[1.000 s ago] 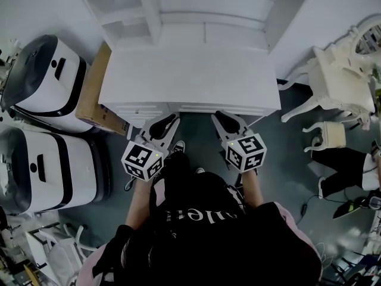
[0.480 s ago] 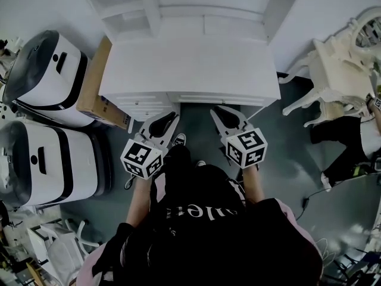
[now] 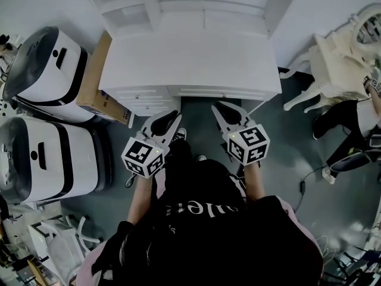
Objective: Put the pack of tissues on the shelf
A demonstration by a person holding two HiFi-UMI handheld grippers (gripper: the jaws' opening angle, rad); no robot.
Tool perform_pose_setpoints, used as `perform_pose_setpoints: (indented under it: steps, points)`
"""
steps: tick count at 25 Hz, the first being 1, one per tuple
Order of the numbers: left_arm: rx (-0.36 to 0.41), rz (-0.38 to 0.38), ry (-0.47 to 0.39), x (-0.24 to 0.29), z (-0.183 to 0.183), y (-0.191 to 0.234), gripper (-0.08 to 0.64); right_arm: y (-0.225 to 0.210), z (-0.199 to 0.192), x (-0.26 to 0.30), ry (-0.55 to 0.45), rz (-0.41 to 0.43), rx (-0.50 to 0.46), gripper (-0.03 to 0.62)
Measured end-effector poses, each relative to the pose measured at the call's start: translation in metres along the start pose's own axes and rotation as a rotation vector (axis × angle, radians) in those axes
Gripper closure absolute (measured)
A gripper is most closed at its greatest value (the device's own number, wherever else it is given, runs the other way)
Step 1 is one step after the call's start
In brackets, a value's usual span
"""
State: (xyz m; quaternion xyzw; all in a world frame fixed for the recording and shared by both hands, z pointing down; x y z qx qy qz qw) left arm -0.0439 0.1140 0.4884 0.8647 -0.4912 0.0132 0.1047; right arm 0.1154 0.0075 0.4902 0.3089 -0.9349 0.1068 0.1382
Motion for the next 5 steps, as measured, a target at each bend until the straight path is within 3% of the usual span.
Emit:
perform_pose_setpoints:
  steps: [5]
  points:
    - [0.001, 0.005, -0.001, -0.0009, -0.0011, 0.0107, 0.508, 0.0011, 0.0002, 0.0097, 0.000, 0.004, -0.004, 0.520]
Point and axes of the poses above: the fingertips, and each gripper's own axes: x forward along the fingers, y to its left, z out of its top, the point moved 6 cm from there along -x, backward along the fingers, and after that the axes turned 11 degrees about -z, right-handed, at the moved point
